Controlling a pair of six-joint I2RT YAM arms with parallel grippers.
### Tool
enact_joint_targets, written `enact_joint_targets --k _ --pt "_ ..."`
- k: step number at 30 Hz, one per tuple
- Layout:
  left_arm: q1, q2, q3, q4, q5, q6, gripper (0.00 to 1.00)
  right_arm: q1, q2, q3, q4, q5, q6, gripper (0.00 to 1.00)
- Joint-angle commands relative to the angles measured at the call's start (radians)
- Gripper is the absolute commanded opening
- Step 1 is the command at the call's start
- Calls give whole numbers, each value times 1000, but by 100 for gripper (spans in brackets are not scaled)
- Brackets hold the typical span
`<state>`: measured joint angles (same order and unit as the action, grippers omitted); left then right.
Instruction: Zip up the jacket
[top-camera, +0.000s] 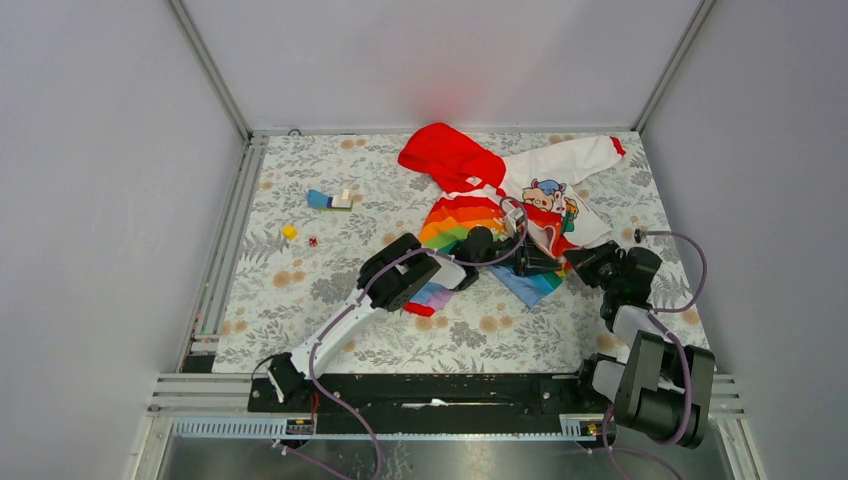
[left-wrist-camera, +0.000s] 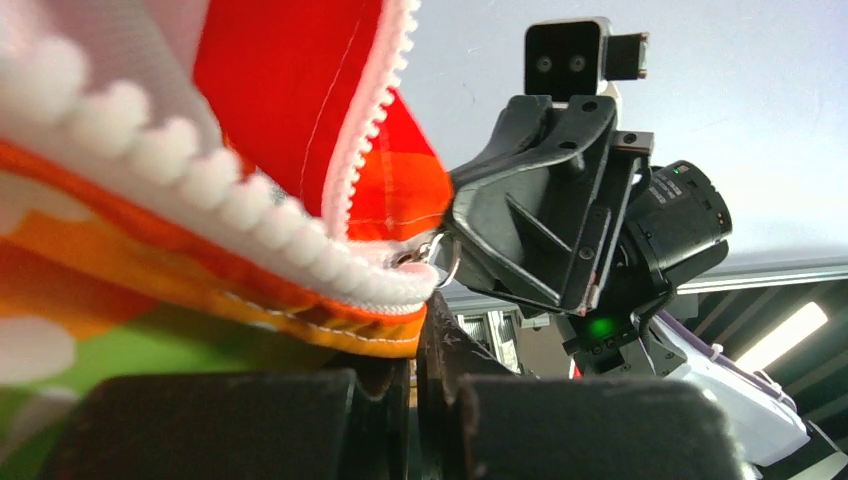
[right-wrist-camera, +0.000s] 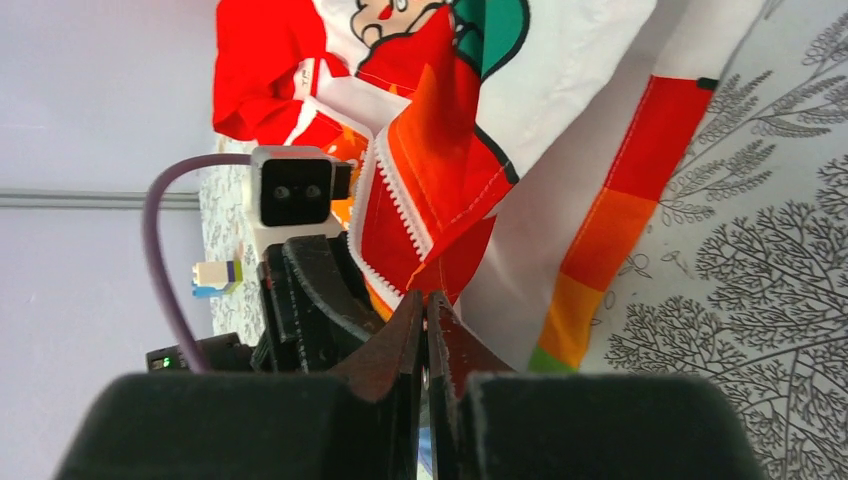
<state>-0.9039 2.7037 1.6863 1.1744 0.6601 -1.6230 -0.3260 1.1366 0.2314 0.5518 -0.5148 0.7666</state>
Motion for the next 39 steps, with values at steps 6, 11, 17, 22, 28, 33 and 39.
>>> enact_joint_targets --k 6,11,17,22,28,33,39 --pt "-6 2 -5 82 -23 17 0 42 -18 87 -264 52 -90 22" --pt "-6 7 -26 65 -33 33 0 44 -35 176 -471 108 -152 47" --pt "-10 16 -27 37 -34 47 0 59 -68 282 -722 206 -197 61" --pt "-18 17 -13 -4 -34 78 0 83 -56 364 -842 255 -206 59" --pt "-23 21 -7 -14 -37 85 0 110 -17 410 -855 280 -221 50" --pt "-24 21 -4 -23 -37 95 0 139 25 436 -838 308 -227 45" --pt "-25 21 0 -33 -35 101 0 153 61 452 -810 333 -226 40"
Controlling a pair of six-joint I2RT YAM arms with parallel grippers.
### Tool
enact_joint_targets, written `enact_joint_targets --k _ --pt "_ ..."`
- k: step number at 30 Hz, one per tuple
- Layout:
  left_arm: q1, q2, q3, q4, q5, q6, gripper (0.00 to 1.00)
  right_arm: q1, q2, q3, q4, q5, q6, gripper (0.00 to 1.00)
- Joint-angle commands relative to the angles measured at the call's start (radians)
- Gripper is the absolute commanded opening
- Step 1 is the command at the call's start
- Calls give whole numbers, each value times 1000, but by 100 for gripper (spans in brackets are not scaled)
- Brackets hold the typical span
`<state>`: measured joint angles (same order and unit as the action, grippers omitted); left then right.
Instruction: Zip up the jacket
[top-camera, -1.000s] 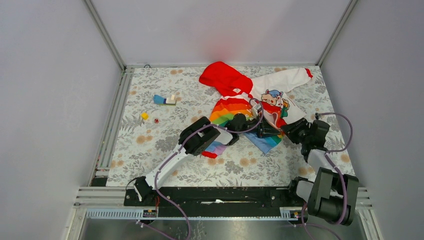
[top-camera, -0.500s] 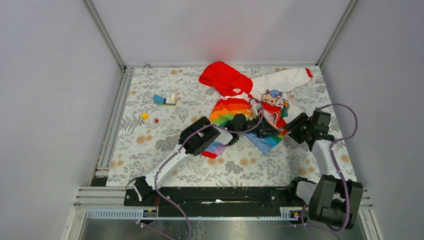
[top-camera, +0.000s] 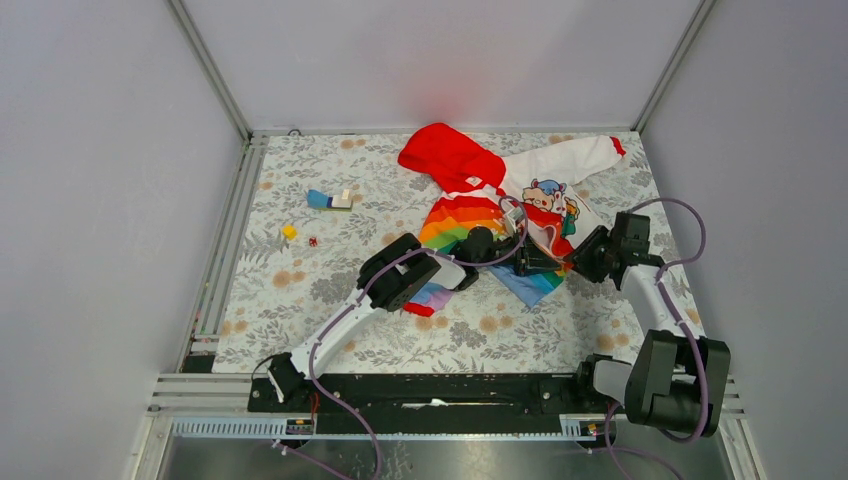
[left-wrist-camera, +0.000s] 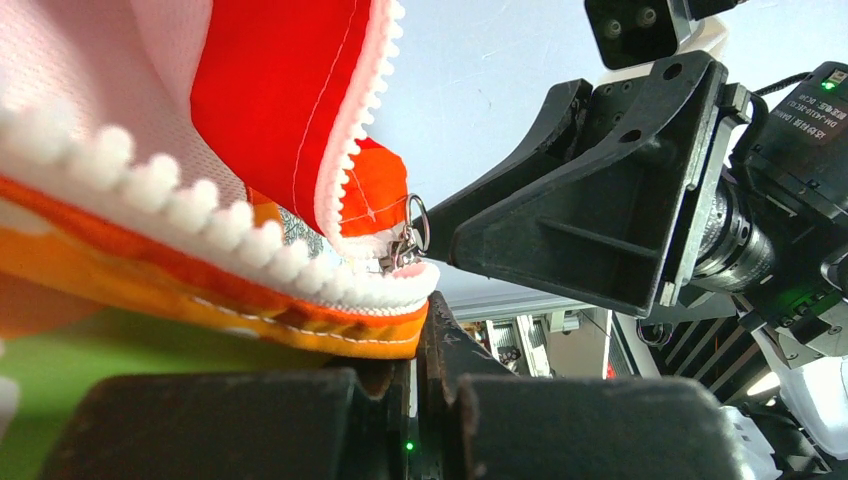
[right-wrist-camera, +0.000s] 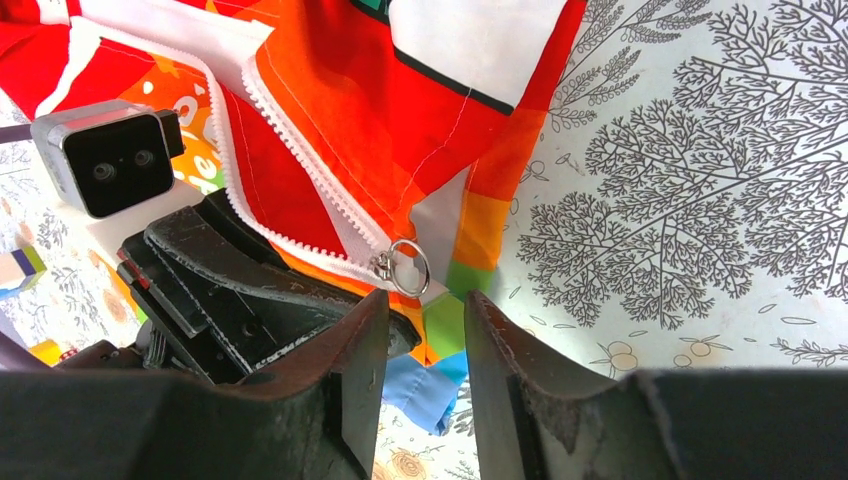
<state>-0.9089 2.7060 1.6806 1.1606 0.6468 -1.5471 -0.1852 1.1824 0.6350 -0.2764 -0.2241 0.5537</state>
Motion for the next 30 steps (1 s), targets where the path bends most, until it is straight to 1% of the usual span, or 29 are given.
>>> enact_joint_targets --k 1,7,20,23,28,30 --pt "-21 18 5 -19 -22 25 0 14 18 50 21 42 -12 40" --pt "-21 20 10 -19 -22 25 0 21 24 48 46 37 -5 33" --pt "-25 21 16 -27 -21 30 0 26 40 54 69 26 -1 31" --pt "-24 22 16 -30 -22 30 0 27 36 54 69 28 -2 24" --pt "-27 24 22 -38 -21 35 0 29 32 51 72 17 -3 19" --pt "-27 25 24 -39 -21 36 0 30 37 54 73 17 -4 19"
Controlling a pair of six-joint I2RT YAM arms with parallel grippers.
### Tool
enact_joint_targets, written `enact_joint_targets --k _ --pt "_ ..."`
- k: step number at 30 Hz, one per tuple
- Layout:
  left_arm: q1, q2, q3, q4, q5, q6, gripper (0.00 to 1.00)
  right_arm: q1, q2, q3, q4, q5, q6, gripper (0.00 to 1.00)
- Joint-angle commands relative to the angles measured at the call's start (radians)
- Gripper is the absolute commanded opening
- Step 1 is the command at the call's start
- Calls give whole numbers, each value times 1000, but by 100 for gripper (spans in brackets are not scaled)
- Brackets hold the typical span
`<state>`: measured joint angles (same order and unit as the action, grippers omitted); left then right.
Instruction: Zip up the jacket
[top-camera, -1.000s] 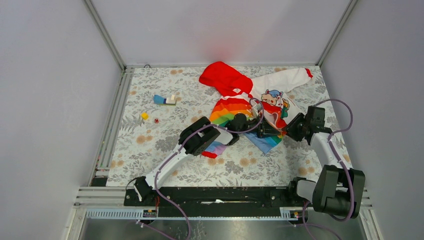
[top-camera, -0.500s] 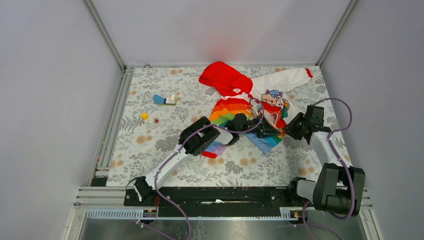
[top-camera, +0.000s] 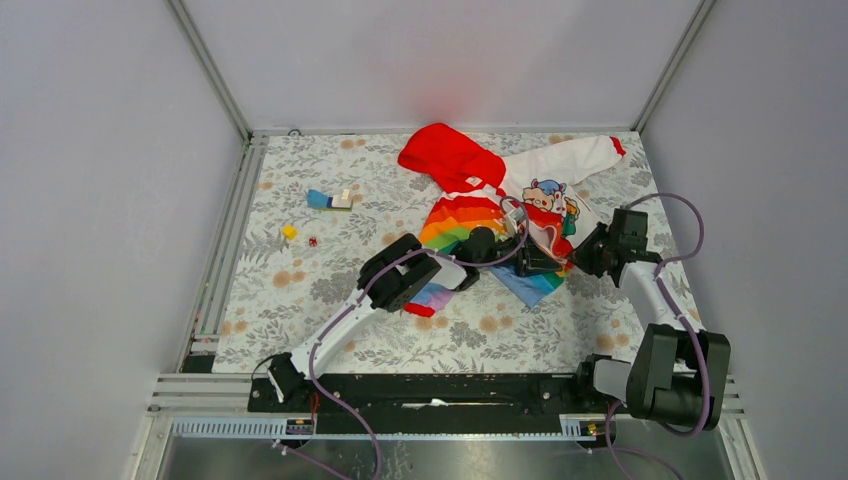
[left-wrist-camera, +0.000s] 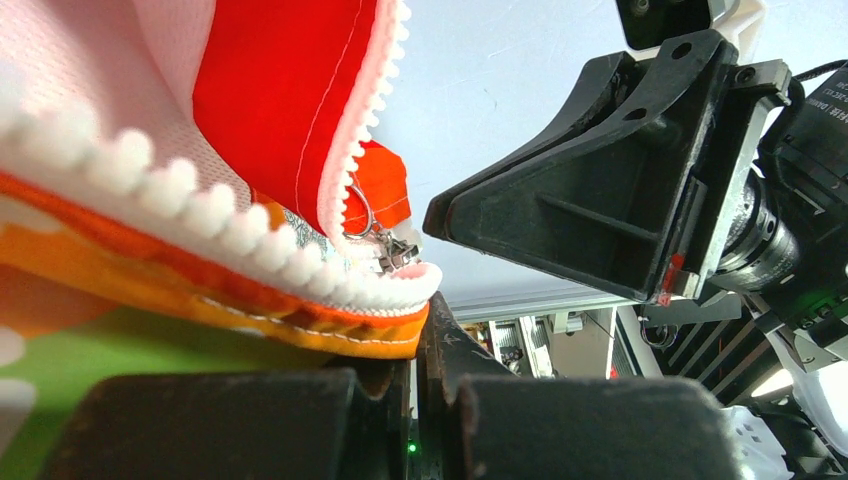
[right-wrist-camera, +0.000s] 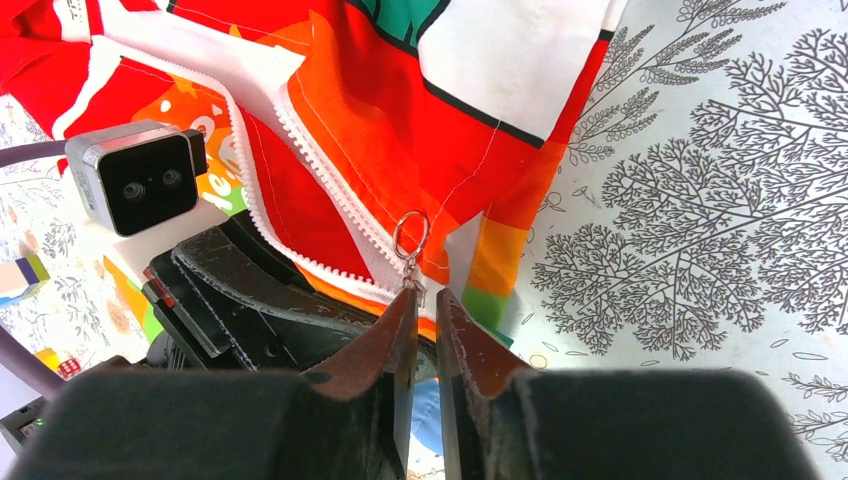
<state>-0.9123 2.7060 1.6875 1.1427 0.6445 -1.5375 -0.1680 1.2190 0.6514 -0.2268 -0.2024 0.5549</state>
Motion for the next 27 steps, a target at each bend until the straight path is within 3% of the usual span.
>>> enact_joint_targets --k 1,5,14,27 --pt "-23 24 18 -23 -17 28 0 13 3 37 25 -7 -5 19" --pt "-24 23 17 -24 -17 28 0 13 10 40 28 -1 -3 19" --pt "-30 2 -59 -128 -71 -2 0 15 0 31 67 25 -35 34" --pt "-28 -46 -118 -297 -105 -3 0 19 187 -12 217 -37 40 29"
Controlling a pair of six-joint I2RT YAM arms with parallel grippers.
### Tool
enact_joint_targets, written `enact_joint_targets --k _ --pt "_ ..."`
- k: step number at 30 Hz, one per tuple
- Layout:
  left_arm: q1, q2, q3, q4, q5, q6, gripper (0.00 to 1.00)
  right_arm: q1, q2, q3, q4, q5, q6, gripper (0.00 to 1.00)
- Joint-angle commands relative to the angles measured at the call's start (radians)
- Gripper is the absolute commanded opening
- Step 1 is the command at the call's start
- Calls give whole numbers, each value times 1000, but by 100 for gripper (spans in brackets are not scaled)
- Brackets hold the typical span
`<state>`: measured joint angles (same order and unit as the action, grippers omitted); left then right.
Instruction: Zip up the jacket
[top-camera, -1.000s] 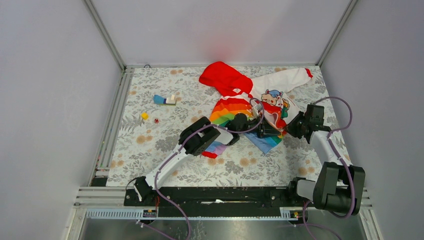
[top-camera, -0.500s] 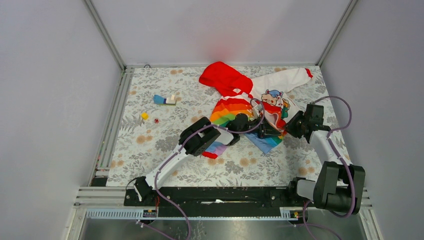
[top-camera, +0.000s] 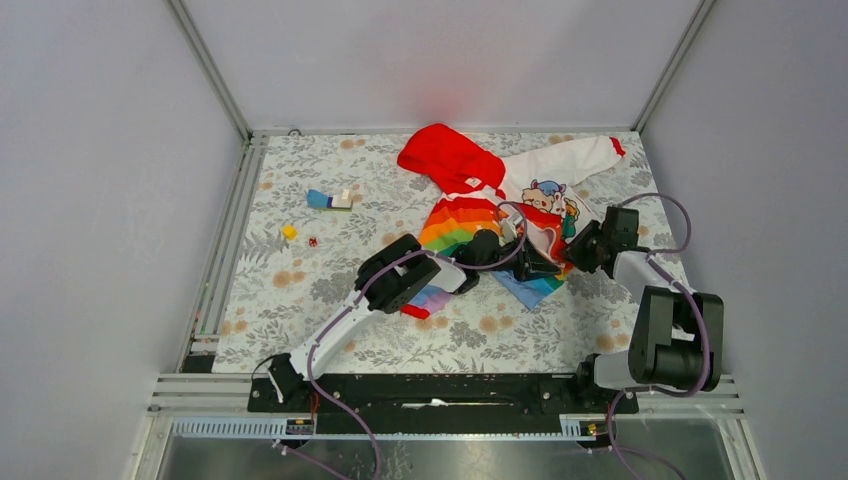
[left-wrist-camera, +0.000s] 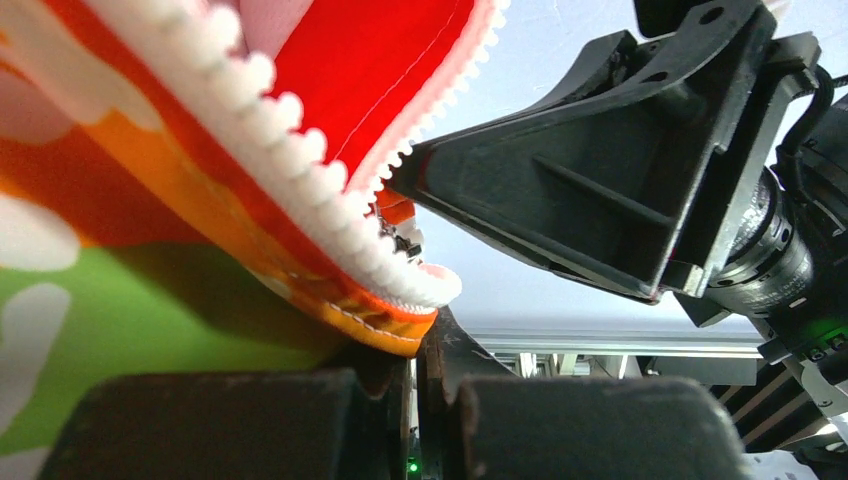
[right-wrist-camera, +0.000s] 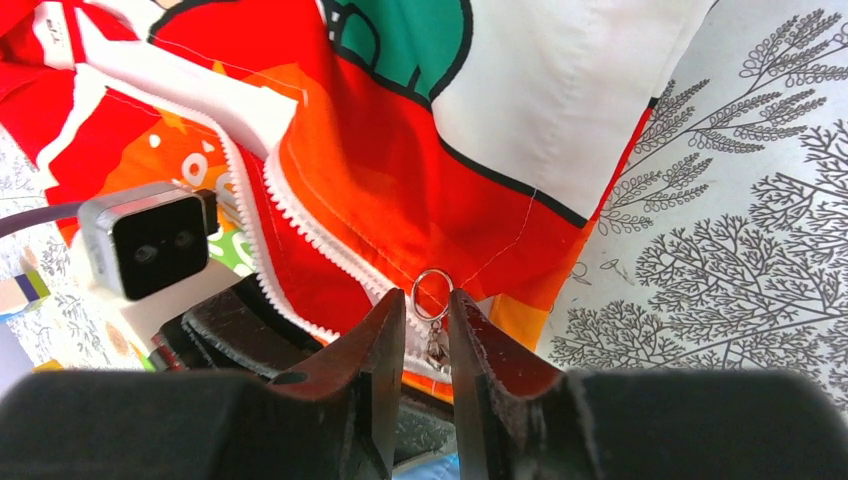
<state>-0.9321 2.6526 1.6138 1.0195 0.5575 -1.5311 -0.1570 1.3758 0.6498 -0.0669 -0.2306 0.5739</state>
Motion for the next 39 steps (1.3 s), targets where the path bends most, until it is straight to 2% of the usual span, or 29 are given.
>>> enact_joint_targets --k 1,6,11,20,23,29,34,39 --pt "-8 5 -42 -191 -18 -1 0 8 34 -16 57 -1 23 29" --pt "-6 7 -37 -221 -19 27 0 8 54 -39 96 -17 42 30" --pt "-3 20 -41 -219 -17 50 0 8 62 -31 91 -45 47 39" --pt "4 39 -32 -262 -34 85 0 8 81 -23 134 -199 74 37" --pt "4 39 -31 -269 -42 98 0 8 74 -20 141 -208 74 33" --pt "3 26 -53 -261 -53 106 0 8 48 -4 118 -172 18 22" --pt "3 19 -60 -299 -45 98 0 16 5 27 -2 20 -85 23" --pt "4 0 -65 -369 -59 84 0 31 68 73 -62 95 -128 23"
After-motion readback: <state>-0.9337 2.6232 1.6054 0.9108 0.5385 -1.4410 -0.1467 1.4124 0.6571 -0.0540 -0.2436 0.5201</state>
